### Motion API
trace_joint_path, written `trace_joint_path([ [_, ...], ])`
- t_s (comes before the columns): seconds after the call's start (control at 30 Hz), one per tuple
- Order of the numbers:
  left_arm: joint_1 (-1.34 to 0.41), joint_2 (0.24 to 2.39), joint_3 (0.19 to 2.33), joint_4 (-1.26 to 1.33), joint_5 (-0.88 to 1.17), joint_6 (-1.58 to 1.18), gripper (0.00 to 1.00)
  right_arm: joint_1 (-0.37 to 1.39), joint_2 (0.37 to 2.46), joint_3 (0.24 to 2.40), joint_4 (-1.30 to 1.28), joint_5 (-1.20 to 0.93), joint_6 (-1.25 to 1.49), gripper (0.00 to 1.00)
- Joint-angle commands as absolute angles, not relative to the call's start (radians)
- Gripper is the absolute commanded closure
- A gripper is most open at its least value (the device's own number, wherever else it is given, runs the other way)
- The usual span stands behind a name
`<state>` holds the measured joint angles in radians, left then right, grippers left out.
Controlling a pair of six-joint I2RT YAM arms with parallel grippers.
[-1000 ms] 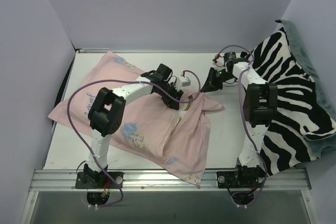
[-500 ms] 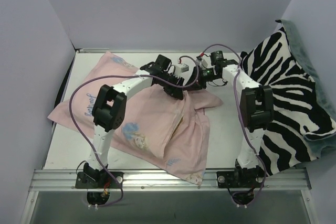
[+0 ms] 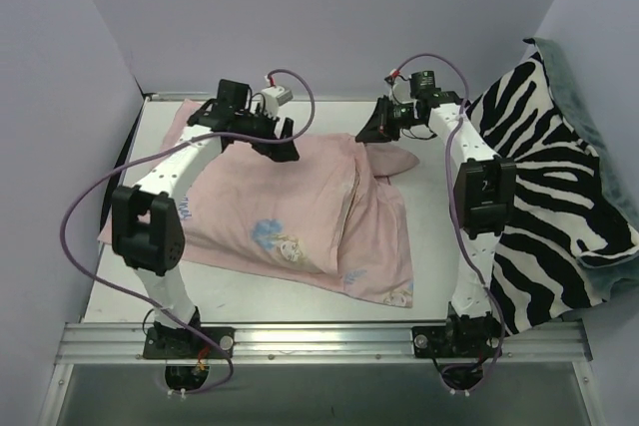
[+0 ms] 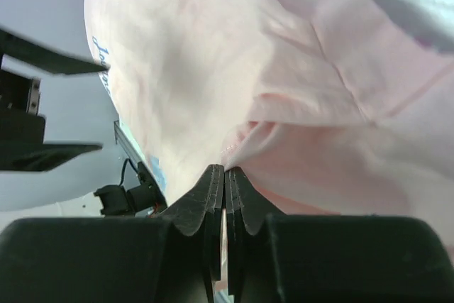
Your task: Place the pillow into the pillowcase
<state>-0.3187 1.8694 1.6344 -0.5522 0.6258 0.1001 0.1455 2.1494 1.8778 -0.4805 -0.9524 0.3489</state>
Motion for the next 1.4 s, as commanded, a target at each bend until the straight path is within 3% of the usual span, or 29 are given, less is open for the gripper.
trace_joint_path([
  [0.0, -0.314, 1.686, 1.519, -0.699, 0.621, 0.322, 0.14, 0.166, 2.189, 2.001, -0.401, -0.951, 0.411, 1.00],
  [0.2, -0.357, 1.534, 1.356, -0.739, 0.520, 0.373, 0.12, 0.279, 2.283, 2.138, -0.382, -0.962, 0.433, 1.00],
  [0.27, -0.364, 1.525, 1.341, -0.741, 0.506, 0.341, 0.11, 0.337, 2.252, 2.093, -0.387, -0.966, 0.408, 0.57],
  [0.33, -0.370, 1.526, 1.341, -0.739, 0.506, 0.319, 0.11, 0.341, 2.171, 1.969, -0.406, -0.922, 0.370, 0.27],
  [0.4, -0.386, 1.528, 1.341, -0.736, 0.500, 0.299, 0.10, 0.281, 2.055, 1.785, -0.411, -0.896, 0.344, 0.19],
  [0.5, -0.464, 1.517, 1.310, -0.706, 0.431, 0.324, 0.10, 0.148, 1.891, 1.596, -0.422, -0.873, 0.344, 0.21],
  [0.6, -0.555, 1.506, 1.266, -0.655, 0.393, 0.348, 0.10, 0.060, 1.762, 1.389, -0.452, -0.839, 0.318, 0.29],
  [0.77, -0.623, 1.551, 1.275, -0.620, 0.356, 0.333, 0.11, 0.083, 1.712, 1.195, -0.486, -0.824, 0.296, 0.43],
  [1.03, -0.626, 1.595, 1.315, -0.614, 0.347, 0.295, 0.11, 0.267, 1.825, 1.181, -0.428, -0.769, 0.322, 0.54],
  [1.27, -0.634, 1.615, 1.310, -0.597, 0.336, 0.287, 0.11, 0.319, 1.992, 1.288, -0.425, -0.698, 0.388, 0.54],
  [1.37, -0.643, 1.623, 1.312, -0.592, 0.350, 0.288, 0.12, 0.347, 2.037, 1.310, -0.434, -0.704, 0.400, 0.60],
])
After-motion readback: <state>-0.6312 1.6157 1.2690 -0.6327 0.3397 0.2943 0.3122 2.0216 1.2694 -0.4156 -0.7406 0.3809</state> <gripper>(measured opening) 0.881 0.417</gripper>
